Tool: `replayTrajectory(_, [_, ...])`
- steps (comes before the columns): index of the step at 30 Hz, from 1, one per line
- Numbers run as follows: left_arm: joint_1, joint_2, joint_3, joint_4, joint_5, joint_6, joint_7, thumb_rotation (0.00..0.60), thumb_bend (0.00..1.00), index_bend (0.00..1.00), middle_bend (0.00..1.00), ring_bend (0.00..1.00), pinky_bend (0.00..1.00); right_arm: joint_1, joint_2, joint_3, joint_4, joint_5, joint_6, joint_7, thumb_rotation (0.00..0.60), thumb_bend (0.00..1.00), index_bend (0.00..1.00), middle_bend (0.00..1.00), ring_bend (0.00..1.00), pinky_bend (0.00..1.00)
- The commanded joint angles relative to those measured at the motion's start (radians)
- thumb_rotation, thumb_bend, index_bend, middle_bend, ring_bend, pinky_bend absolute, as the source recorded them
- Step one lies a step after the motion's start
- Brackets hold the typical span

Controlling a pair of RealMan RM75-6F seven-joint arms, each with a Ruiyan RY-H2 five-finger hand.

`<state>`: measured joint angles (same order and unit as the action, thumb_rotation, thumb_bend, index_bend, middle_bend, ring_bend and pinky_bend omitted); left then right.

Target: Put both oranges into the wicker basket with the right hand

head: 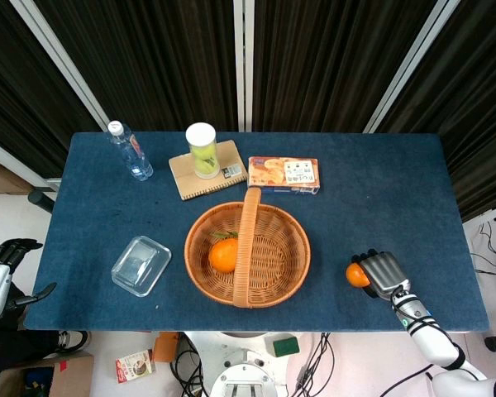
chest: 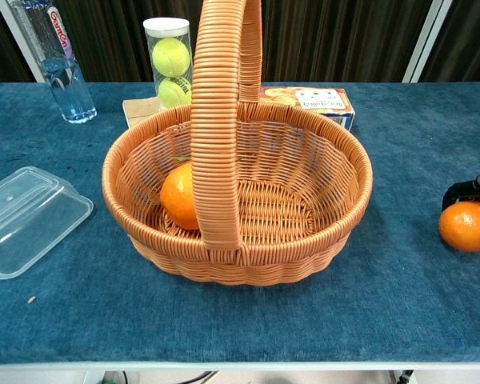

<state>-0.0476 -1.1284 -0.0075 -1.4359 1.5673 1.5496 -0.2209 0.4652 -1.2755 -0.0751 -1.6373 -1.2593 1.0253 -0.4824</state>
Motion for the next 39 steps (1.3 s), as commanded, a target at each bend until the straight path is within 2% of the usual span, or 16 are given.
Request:
replayTrajectory(1, [0.0, 0.001, 0.0, -0.001, 0.001, 0.0, 0.0, 0.44, 0.12, 0.28, 0.23, 0.17, 0.34, -0.005, 0.029, 0.012, -0.035, -0.023, 0.027, 0.009, 0.6, 0.33, 0.55, 0.41, 0.3, 0.54])
replayTrajectory(5, [-0.003, 0.003, -0.001, -0.003, 0.003, 0.0, 0.001, 0.438, 0.12, 0.28, 0.23, 0.17, 0.34, -0.002, 0.103, 0.05, -0.13, -0.065, 0.084, 0.022, 0.6, 0.33, 0.55, 0.41, 0.3, 0.54])
replayTrajectory(9, [-0.004, 0.0, 0.0, 0.0, 0.001, -0.005, -0.003, 0.44, 0.12, 0.28, 0.23, 0.17, 0.34, 0.024, 0.168, 0.12, -0.248, -0.096, 0.128, 0.023, 0.6, 0.33, 0.55, 0.42, 0.33, 0.54])
replayTrajectory(14, [-0.002, -0.004, 0.002, 0.009, -0.001, -0.008, -0.01, 0.436, 0.12, 0.28, 0.23, 0.17, 0.34, 0.1, 0.17, 0.182, -0.329, -0.076, 0.063, -0.011, 0.6, 0.33, 0.56, 0.43, 0.33, 0.55])
replayTrajectory(20, [0.006, -0.005, 0.002, 0.022, -0.013, -0.004, -0.024, 0.435, 0.12, 0.27, 0.23, 0.17, 0.34, 0.227, 0.069, 0.215, -0.351, 0.029, -0.067, -0.158, 0.6, 0.33, 0.56, 0.43, 0.33, 0.55])
replayTrajectory(25, [0.009, -0.013, 0.002, 0.04, -0.016, -0.004, -0.041, 0.437, 0.12, 0.27, 0.23, 0.17, 0.34, 0.323, -0.072, 0.233, -0.268, 0.159, -0.13, -0.234, 0.6, 0.33, 0.57, 0.43, 0.33, 0.55])
replayTrajectory(30, [0.013, -0.013, 0.004, 0.056, -0.019, -0.005, -0.05, 0.437, 0.12, 0.27, 0.23, 0.17, 0.34, 0.377, -0.161, 0.211, -0.202, 0.245, -0.138, -0.306, 0.6, 0.33, 0.53, 0.42, 0.33, 0.51])
replayTrajectory(32, [0.016, -0.012, 0.002, 0.059, -0.021, 0.001, -0.058, 0.435, 0.12, 0.27, 0.23, 0.17, 0.34, 0.389, -0.169, 0.2, -0.194, 0.271, -0.136, -0.327, 0.6, 0.32, 0.48, 0.4, 0.3, 0.48])
replayTrajectory(33, [0.018, -0.011, 0.001, 0.062, -0.02, 0.005, -0.062, 0.436, 0.12, 0.27, 0.23, 0.17, 0.34, 0.395, -0.168, 0.195, -0.195, 0.289, -0.133, -0.338, 0.6, 0.31, 0.41, 0.36, 0.26, 0.45])
replayTrajectory(35, [0.02, -0.01, 0.0, 0.065, -0.02, 0.01, -0.067, 0.436, 0.12, 0.27, 0.23, 0.17, 0.34, 0.402, -0.162, 0.191, -0.202, 0.309, -0.128, -0.338, 0.6, 0.28, 0.23, 0.25, 0.15, 0.38])
replayTrajectory(36, [0.021, -0.01, 0.0, 0.065, -0.019, 0.011, -0.067, 0.436, 0.12, 0.27, 0.23, 0.17, 0.34, 0.402, -0.158, 0.192, -0.207, 0.307, -0.124, -0.328, 0.6, 0.25, 0.1, 0.14, 0.07, 0.33])
replayTrajectory(37, [0.021, -0.01, 0.0, 0.066, -0.02, 0.01, -0.068, 0.436, 0.12, 0.27, 0.23, 0.17, 0.34, 0.399, -0.154, 0.194, -0.211, 0.296, -0.118, -0.315, 0.6, 0.22, 0.02, 0.07, 0.02, 0.28])
replayTrajectory(39, [0.02, -0.01, 0.001, 0.064, -0.022, 0.004, -0.068, 0.436, 0.12, 0.27, 0.23, 0.17, 0.34, 0.384, -0.144, 0.195, -0.222, 0.249, -0.099, -0.265, 0.6, 0.18, 0.0, 0.01, 0.0, 0.19])
